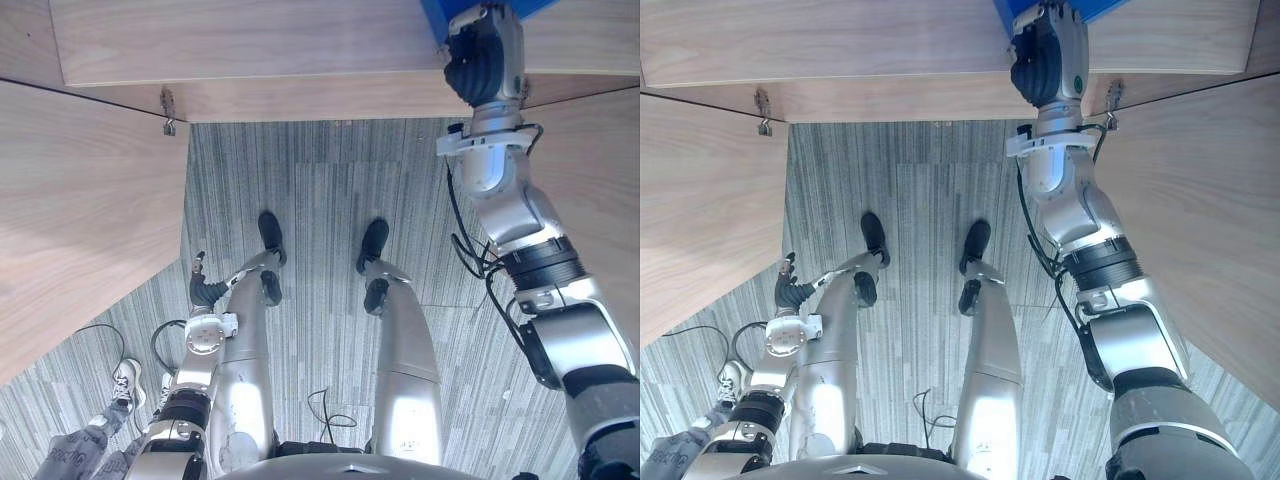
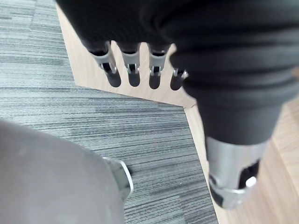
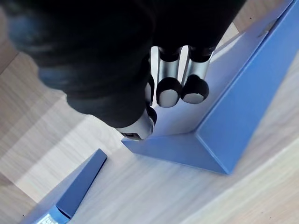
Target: Walk over to the cabinet, pick up the folder, carry it to the office cabinet, place the folder inside the office cabinet, then close the office cabinet door
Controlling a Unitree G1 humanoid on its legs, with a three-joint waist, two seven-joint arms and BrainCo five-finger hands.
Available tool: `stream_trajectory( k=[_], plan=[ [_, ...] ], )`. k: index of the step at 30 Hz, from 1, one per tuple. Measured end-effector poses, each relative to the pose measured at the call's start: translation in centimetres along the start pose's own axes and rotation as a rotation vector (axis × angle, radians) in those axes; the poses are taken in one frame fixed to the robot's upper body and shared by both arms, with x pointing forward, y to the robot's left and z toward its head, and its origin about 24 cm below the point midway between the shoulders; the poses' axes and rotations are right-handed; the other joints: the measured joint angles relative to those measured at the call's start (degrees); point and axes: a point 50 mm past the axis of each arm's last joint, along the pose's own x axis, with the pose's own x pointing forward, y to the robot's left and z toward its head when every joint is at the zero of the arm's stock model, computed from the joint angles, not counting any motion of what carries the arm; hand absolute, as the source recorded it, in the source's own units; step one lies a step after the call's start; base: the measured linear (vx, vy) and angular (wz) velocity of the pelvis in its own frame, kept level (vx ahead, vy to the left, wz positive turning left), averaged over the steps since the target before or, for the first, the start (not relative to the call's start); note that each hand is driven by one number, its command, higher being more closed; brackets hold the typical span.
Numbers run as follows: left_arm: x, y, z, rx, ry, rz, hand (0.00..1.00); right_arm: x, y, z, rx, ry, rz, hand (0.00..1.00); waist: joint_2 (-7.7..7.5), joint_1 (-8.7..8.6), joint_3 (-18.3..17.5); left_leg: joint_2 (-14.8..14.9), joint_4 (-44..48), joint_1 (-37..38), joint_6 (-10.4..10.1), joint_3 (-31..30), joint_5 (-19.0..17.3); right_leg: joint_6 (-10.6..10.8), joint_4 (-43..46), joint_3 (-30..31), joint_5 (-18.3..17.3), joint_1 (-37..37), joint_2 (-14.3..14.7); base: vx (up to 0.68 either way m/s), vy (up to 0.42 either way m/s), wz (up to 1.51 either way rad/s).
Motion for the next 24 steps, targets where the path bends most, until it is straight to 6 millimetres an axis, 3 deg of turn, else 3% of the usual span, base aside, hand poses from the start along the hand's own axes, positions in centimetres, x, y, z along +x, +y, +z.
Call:
stream_trajectory(
  k=[11,17,24],
  plan=[
    [0.0,-0.3,0.4,-0.008,-0.014,-0.008,0.0,0.6,-1.1,-1.3,0.077,0.097,-0.068,1.0,0.0,0.43,0.0,-0.36,-0.35,-0.16,0.05,-0.04,0.15,0.01,-0.17,-0.15,0.0,-0.16,-0.31,0.0,-0.003,0.01],
    [-0.1,-0.6,0.6,-0.02,-0.017,-0.01,0.0,-1.6,-3.3,-0.3,0.205,0.127,-0.373,1.0,0.0,0.22,0.0,-0.41,-0.19,-0.25,0.05,-0.04,0.12,0.03,-0.35,-0.17,-0.02,-0.17,-0.34,0.0,0.0,0.0],
    [-0.3,-1.0,0.7,-0.044,-0.011,0.001,0.0,-3.5,-2.3,-1.0,0.25,0.256,-0.448,1.0,0.0,-0.05,0.0,-0.3,0.03,-0.25,-0.01,-0.01,-0.06,0.06,-0.56,-0.03,-0.04,-0.17,-0.25,0.0,0.0,0.0]
  ],
)
